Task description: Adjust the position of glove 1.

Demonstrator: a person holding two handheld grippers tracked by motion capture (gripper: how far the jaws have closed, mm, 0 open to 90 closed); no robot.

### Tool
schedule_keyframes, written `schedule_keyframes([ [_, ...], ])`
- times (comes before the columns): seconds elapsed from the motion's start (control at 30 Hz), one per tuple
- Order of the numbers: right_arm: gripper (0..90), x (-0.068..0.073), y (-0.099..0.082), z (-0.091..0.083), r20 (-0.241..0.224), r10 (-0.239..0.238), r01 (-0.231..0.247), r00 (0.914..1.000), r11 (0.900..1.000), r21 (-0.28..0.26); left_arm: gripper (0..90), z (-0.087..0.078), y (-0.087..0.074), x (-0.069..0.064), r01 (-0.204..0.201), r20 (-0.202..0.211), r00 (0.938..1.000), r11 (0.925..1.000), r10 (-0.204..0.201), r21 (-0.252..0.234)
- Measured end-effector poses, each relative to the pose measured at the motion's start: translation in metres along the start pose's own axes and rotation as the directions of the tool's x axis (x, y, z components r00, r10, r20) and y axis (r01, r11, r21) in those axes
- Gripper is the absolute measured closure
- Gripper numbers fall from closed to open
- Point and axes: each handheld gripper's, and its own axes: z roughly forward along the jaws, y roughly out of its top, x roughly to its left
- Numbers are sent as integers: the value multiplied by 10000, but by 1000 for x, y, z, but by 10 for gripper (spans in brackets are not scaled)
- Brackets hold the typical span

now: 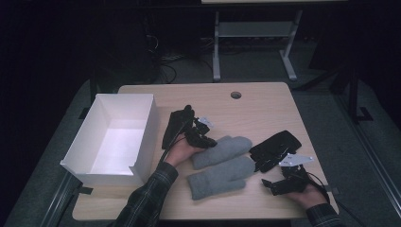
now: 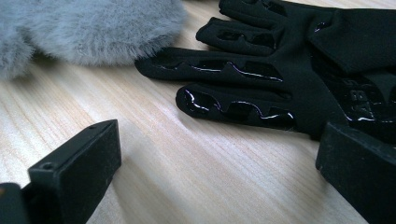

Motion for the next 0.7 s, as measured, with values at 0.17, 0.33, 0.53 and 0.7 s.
schedule_keyframes([
  [0.17, 0, 0, 0, 0, 4, 28, -28, 10000, 10000, 16, 868, -9, 1, 2, 396, 287, 9988, 9991, -391, -163],
  [0.33, 0, 0, 0, 0, -2, -7, 7, 10000, 10000, -3, 871, -28, 4, -3, 368, 373, 9987, 9980, -349, -515],
  [0.53, 0, 0, 0, 0, -3, -1, 1, 10000, 10000, 1, 873, -52, 9, -13, -146, -196, 9997, 9970, 132, -761],
  [0.7, 0, 0, 0, 0, 1, -12, 12, 10000, 10000, -3, 875, -69, 12, -16, -369, -553, 9980, 9927, 307, -1147],
])
